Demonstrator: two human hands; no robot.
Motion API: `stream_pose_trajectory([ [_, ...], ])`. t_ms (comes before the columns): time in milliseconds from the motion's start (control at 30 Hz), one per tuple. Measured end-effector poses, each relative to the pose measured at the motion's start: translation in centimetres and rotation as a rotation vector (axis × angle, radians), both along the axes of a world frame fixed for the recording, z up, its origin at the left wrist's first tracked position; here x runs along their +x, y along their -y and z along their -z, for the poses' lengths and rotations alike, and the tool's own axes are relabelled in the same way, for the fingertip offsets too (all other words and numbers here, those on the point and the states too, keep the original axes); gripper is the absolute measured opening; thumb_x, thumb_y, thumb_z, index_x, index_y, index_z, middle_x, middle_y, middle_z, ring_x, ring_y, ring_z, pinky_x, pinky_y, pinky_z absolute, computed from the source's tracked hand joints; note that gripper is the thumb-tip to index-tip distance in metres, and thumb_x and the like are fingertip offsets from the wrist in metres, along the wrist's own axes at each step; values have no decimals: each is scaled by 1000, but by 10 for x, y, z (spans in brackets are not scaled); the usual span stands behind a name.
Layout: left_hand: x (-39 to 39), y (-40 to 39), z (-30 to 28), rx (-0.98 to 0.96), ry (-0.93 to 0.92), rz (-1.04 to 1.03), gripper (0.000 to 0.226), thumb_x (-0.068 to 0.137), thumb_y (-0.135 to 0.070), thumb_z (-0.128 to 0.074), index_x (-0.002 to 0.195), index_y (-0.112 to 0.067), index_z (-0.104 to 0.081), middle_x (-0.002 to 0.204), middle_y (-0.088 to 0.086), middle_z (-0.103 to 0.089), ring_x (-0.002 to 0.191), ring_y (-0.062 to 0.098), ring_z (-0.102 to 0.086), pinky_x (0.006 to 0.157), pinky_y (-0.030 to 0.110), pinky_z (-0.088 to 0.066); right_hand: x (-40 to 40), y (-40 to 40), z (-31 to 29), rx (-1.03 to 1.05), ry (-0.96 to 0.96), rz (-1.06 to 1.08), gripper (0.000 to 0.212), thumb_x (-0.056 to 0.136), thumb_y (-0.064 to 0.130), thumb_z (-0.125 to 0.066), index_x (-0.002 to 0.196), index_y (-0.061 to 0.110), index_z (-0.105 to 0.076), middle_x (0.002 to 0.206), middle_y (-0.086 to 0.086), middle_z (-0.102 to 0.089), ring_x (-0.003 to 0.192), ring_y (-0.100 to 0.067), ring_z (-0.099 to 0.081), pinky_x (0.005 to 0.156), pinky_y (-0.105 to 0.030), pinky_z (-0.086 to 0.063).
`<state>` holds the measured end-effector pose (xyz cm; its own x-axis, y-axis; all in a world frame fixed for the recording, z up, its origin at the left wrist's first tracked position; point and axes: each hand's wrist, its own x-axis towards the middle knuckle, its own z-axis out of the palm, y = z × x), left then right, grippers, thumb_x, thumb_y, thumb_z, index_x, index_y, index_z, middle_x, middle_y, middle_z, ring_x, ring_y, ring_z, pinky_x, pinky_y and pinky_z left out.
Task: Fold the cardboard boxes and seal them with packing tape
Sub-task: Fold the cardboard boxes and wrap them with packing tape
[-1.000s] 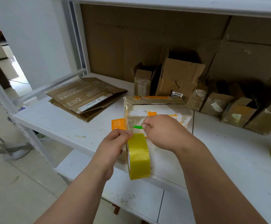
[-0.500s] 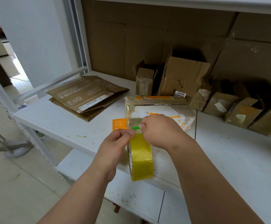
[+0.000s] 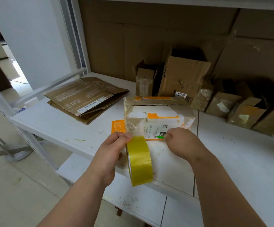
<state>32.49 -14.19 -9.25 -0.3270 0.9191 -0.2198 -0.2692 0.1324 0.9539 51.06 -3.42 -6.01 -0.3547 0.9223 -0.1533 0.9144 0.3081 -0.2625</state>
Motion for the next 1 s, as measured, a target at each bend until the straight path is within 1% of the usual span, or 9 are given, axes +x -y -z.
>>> stream_pose_trajectory([
  [100,2,0,-1,-10,30,10,10,89,-29,-64,91,-19,-67,76,-5,-66,72,10,-62,77,34,-42,6,5,21,-20,96,29,30,96,23,-42,118,28,-62,127,1,-62,111,-24,-58,96,-37,-42],
  [267,3,0,-4,-15,52,37,10,90,-28,-63,85,-21,-66,72,-6,-67,61,4,-64,65,29,-42,2,9,32,160,128,86,37,93,30,-47,127,37,-60,126,1,-58,115,-24,-52,96,-40,-37],
  [367,2,1,-4,-16,56,51,10,91,-30,-62,85,-23,-67,75,-5,-68,64,5,-66,62,25,-45,-10,15,26,81,-389,180,25,95,36,-51,109,30,-71,117,2,-62,110,-22,-57,95,-39,-46],
  [467,2,1,-4,-14,54,58,13,90,-31,-62,93,-20,-66,78,-3,-68,66,7,-66,59,23,-48,-33,23,13,-296,-934,282,31,91,43,-59,76,18,-68,80,10,-68,83,-14,-63,70,-33,-49],
  [633,3,1,-5,-30,27,56,19,90,-33,-62,99,-18,-68,83,0,-70,72,9,-68,69,30,-45,-54,25,13,-592,-1062,358,15,81,32,-73,79,17,-75,87,1,-75,94,-19,-66,68,-31,-37],
  [733,3,2,-7,-84,-3,51,29,89,-45,-63,103,-21,-70,91,-2,-75,83,12,-71,77,34,-49,-57,24,14,-622,-1144,379,8,79,19,-74,73,15,-71,75,0,-71,80,-18,-63,70,-31,-40],
  [833,-5,-4,-9,-120,-193,-166,42,89,-57,-59,118,-26,-63,104,-1,-72,97,17,-67,88,40,-52,-60,22,14,-557,-1117,365,16,80,15,-71,65,16,-64,59,5,-60,62,-10,-54,63,-28,-34],
  [900,-16,-12,-13,-101,-452,-327,49,91,-53,-59,134,-31,-51,112,-4,-61,101,15,-61,83,35,-51,-60,21,16,-524,-1102,346,17,81,13,-69,66,16,-62,55,6,-55,54,-6,-49,60,-26,-33],
  [1000,-29,-30,-26,122,-847,-209,60,92,-39,-65,146,-43,-38,131,-10,-44,119,8,-47,95,30,-42,-60,21,18,-524,-1128,350,11,80,14,-70,71,15,-64,62,2,-58,62,-10,-52,63,-27,-36],
])
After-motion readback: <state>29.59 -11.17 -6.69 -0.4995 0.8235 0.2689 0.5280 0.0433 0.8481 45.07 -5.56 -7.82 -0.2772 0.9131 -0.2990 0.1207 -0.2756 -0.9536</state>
